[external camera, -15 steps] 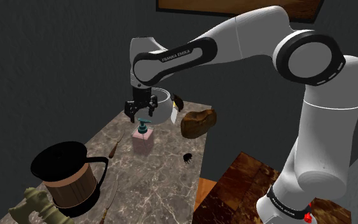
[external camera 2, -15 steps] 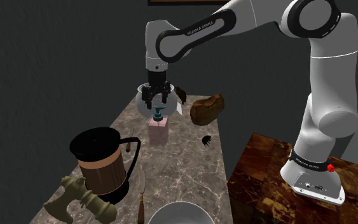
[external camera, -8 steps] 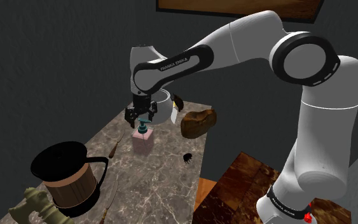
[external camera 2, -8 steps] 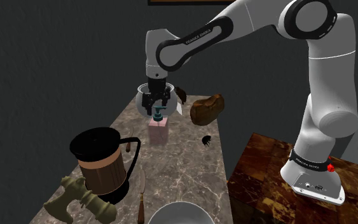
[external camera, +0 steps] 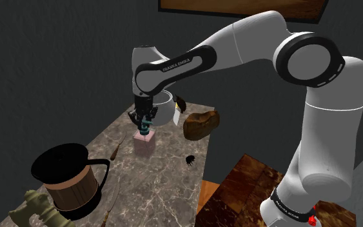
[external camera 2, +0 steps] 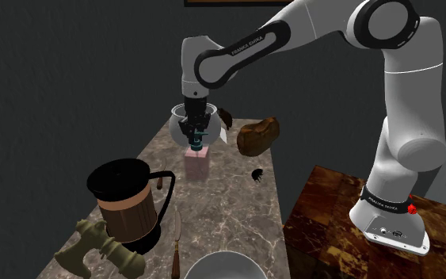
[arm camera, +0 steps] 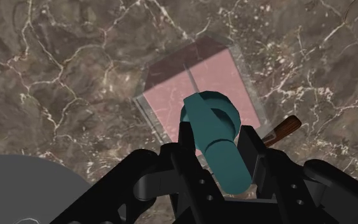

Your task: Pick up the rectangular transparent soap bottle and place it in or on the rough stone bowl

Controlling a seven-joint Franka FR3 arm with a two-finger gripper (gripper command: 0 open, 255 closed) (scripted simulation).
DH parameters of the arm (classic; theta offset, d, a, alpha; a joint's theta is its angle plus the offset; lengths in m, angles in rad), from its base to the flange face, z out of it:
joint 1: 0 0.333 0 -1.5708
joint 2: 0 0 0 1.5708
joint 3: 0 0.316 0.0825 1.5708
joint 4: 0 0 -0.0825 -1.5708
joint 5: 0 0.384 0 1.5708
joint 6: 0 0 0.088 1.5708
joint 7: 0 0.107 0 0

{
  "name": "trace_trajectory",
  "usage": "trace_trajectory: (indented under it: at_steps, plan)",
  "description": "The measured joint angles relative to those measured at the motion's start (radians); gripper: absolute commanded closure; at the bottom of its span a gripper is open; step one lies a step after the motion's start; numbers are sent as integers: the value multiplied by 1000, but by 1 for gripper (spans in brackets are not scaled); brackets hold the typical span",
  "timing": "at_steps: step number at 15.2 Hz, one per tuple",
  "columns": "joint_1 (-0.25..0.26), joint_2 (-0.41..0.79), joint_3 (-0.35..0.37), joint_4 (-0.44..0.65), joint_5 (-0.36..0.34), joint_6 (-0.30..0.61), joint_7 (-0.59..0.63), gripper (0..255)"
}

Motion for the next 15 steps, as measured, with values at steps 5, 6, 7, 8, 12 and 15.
trace_trajectory:
  at_steps: [5, 6, 7, 8, 12, 15]
  plan:
    - [0, -1, 0, -1, 0, -1, 0, 255]
    - [0, -1, 0, -1, 0, -1, 0, 255]
    - [0, -1, 0, -1, 0, 0, 0, 255]
    - [0, -3, 0, 2, 0, -6, 0, 255]
    - [-1, -17, 1, 30, 2, -48, 1, 255]
    - [-2, -30, 1, 54, 4, -84, 0, 255]
